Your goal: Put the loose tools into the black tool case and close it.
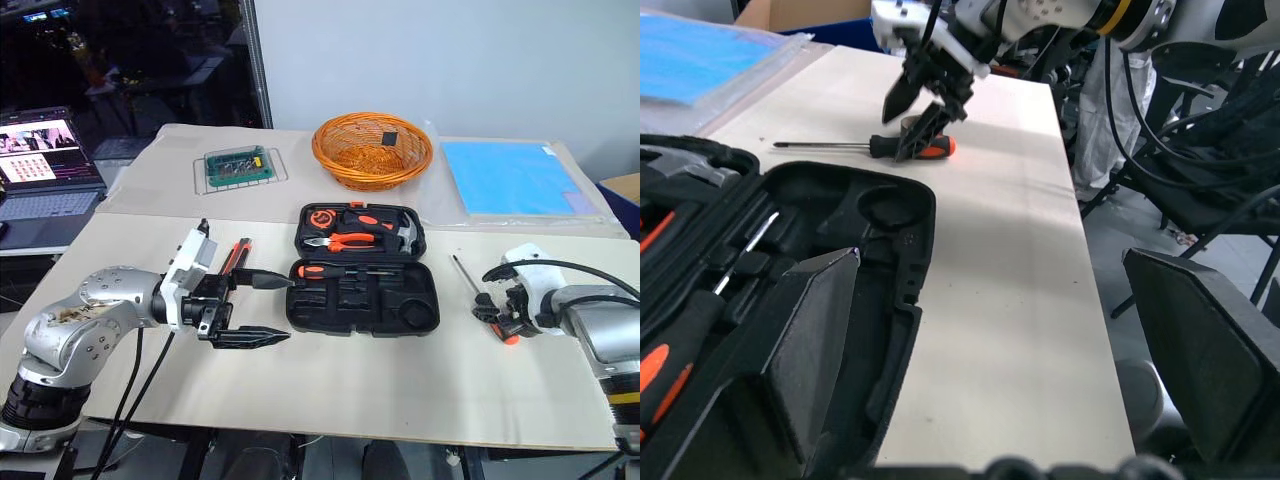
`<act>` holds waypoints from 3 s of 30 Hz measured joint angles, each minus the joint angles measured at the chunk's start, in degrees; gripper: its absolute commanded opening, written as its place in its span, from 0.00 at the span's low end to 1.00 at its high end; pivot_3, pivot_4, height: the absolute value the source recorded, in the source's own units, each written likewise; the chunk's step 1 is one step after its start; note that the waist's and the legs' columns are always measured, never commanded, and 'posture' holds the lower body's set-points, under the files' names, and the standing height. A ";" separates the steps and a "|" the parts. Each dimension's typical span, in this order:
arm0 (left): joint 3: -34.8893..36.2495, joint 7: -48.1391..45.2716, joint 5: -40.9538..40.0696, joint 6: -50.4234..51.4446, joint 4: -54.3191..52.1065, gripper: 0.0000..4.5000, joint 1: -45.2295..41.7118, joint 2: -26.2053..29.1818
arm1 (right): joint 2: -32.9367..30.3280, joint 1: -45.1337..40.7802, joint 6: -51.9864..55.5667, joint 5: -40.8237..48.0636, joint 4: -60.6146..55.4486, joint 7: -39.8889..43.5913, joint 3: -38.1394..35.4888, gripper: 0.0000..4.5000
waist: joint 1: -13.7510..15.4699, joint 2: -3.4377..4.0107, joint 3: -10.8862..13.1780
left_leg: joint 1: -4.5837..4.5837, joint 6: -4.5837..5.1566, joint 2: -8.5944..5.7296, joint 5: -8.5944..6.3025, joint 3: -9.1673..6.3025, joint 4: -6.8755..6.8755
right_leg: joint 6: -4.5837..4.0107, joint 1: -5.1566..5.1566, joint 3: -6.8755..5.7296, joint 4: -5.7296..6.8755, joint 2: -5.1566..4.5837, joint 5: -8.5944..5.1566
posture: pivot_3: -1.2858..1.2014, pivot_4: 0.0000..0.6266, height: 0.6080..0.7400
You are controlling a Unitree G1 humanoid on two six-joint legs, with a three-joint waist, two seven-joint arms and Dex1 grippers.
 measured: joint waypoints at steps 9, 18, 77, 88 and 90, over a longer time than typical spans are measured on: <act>0.55 3.74 0.08 -0.15 -0.23 1.00 0.45 -1.25 | 0.08 0.22 -2.02 -0.65 -0.20 0.70 -0.70 0.14 | 0.04 0.00 0.00 | 0.00 0.00 -0.02 0.00 0.00 0.00 | 0.02 -0.01 0.02 0.02 0.00 0.00 | 0.52 0.24 1.00; 8.23 3.96 -2.09 -1.06 1.47 1.00 8.96 2.99 | 1.95 -15.72 -13.34 -3.52 -13.25 11.77 8.76 0.14 | -1.83 0.06 0.06 | 0.12 -0.04 0.25 -0.02 0.04 -0.05 | 0.19 -0.21 0.02 0.19 0.19 -0.23 | 0.52 0.24 1.00; 12.28 6.67 -4.29 -2.80 -1.82 1.00 15.62 4.55 | 29.57 4.48 -28.14 -18.32 -14.95 -5.47 4.98 0.00 | -0.76 -0.05 0.12 | 0.14 -0.47 0.17 0.03 0.06 -0.06 | -0.42 -0.79 0.25 0.93 0.29 -0.06 | 0.52 0.24 1.00; 11.19 8.72 -1.93 -3.78 -1.57 1.00 15.60 3.19 | 19.19 5.56 -39.76 -26.23 -14.22 -2.70 11.06 0.00 | 0.24 -0.36 -0.06 | 0.76 -0.76 0.28 -0.18 -0.05 -0.11 | -0.19 -0.06 0.05 0.65 0.32 -0.45 | 0.52 0.24 1.00; 11.15 12.23 -0.22 -3.91 -1.27 1.00 15.27 1.33 | 21.83 7.30 -39.94 -20.07 -14.00 -1.48 6.46 0.00 | 0.58 -0.38 -0.04 | 0.75 -0.76 0.28 -0.18 -0.11 -0.10 | -0.19 0.03 0.05 0.63 0.32 -0.47 | 0.52 0.24 1.00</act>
